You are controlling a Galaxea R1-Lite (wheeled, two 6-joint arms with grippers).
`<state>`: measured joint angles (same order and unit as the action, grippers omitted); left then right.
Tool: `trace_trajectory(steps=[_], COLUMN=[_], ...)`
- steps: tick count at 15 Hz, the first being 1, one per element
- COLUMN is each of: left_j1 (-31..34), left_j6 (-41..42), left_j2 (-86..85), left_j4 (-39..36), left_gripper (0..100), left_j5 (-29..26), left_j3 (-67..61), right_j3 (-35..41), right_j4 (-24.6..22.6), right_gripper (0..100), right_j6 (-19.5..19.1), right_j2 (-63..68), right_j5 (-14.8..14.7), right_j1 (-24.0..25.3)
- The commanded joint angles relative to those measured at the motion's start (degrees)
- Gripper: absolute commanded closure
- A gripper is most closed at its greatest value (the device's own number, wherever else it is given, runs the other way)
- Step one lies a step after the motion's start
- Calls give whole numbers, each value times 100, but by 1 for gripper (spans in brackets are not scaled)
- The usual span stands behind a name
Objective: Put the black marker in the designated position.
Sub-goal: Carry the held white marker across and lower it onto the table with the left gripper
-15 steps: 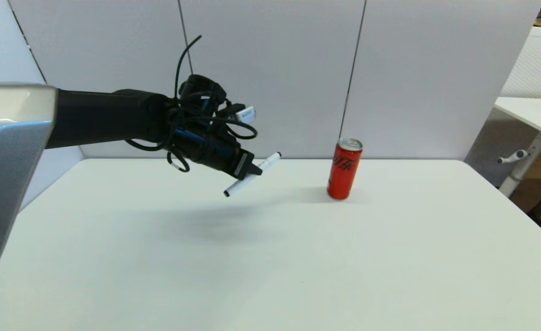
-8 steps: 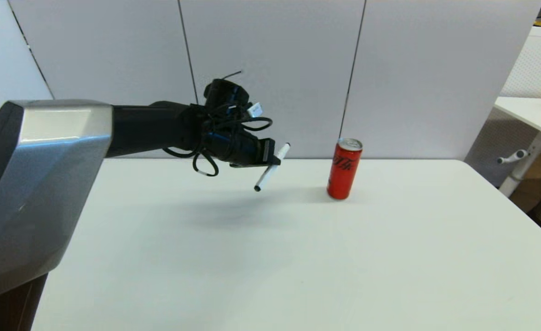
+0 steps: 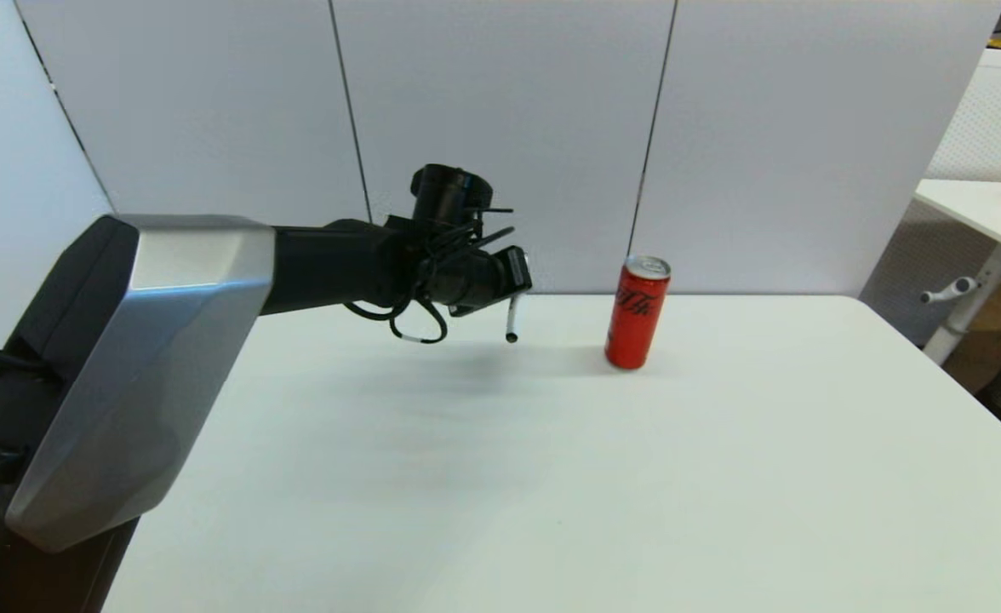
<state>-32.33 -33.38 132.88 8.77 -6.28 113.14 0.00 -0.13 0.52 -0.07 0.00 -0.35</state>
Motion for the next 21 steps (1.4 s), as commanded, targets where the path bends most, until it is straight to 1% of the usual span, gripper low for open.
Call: trace_trajectory(steps=[1, 3, 5, 19, 21], left_j1=[-45, -54, -54, -45, -54], left_j6=[-688, -1057, -1215, -1145, -1145], left_j2=[160, 221, 283, 652, 652], left_j4=[11, 29, 117, 117, 11], left_gripper=[100, 100, 100, 100, 100], left_j5=[250, 250, 250, 303, 303], left_j3=[-3, -38, -82, -64, -64], right_j3=[0, 0, 0, 0, 0], right_j4=[-4, -4, -4, -4, -4], right_gripper=[0, 0, 0, 0, 0], right_j6=[-8, -8, 9, 9, 9], right_j2=[7, 7, 7, 7, 7], right_j5=[0, 0, 0, 0, 0], right_j1=[0, 0, 0, 0, 0])
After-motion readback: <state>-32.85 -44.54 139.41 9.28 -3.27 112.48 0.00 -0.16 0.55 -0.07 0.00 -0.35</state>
